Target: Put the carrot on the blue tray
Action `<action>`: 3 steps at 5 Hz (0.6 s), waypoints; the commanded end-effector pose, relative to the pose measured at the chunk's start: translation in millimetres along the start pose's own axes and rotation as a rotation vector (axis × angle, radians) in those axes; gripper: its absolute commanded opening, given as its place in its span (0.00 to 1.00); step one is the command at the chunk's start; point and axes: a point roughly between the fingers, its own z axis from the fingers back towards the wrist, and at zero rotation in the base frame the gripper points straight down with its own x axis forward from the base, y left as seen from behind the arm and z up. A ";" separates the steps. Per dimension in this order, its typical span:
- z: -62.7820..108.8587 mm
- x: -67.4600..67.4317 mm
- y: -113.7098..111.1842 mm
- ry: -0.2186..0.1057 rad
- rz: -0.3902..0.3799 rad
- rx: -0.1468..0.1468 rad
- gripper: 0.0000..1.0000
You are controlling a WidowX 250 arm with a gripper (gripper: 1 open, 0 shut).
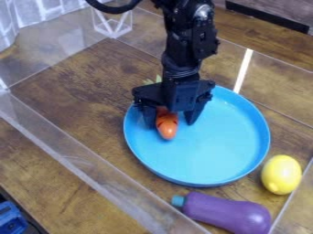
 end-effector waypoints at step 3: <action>6.7 -4.4 -3.6 0.012 -0.038 0.042 0.00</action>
